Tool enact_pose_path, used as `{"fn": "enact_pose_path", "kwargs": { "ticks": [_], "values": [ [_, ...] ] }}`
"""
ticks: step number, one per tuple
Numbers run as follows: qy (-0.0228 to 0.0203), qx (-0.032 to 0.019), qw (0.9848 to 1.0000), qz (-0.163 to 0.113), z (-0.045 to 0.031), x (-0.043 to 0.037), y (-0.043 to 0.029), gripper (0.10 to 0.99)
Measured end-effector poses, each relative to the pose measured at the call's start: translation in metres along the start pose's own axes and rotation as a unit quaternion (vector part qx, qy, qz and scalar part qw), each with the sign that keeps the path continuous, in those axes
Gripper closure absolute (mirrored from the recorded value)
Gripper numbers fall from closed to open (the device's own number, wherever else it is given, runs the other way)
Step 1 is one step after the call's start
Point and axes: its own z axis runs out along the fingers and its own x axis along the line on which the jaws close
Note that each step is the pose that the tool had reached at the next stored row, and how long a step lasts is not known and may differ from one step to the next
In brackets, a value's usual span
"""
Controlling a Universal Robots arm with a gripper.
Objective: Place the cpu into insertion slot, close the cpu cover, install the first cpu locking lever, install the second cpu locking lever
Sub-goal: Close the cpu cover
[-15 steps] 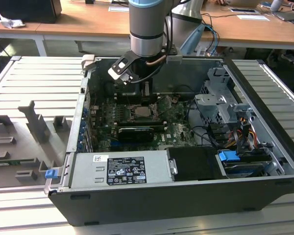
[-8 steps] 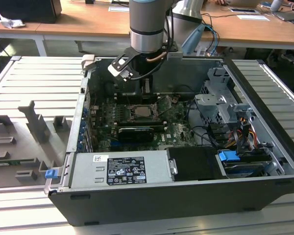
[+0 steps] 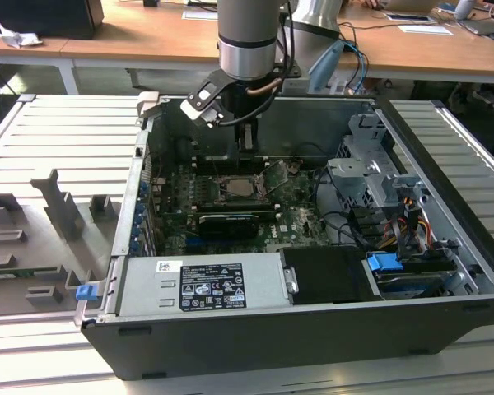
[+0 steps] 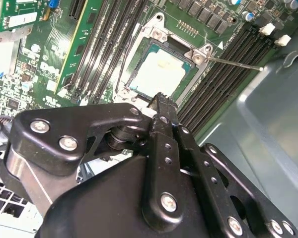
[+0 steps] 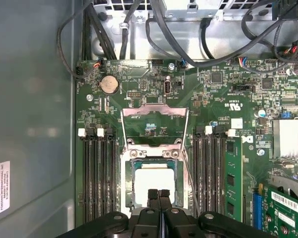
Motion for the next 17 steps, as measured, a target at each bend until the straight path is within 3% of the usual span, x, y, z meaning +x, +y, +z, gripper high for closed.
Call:
{"fn": "enact_pose_path", "kwargs": {
  "ticks": [5,17],
  "values": [
    [-0.0001,0.0007,1.0000,0.000,0.0005,0.0001,0.0062,0.980],
    [-0.0002,0.0007,1.0000,0.000,-0.0010,0.0002,0.0128,0.980]
  ]
}}
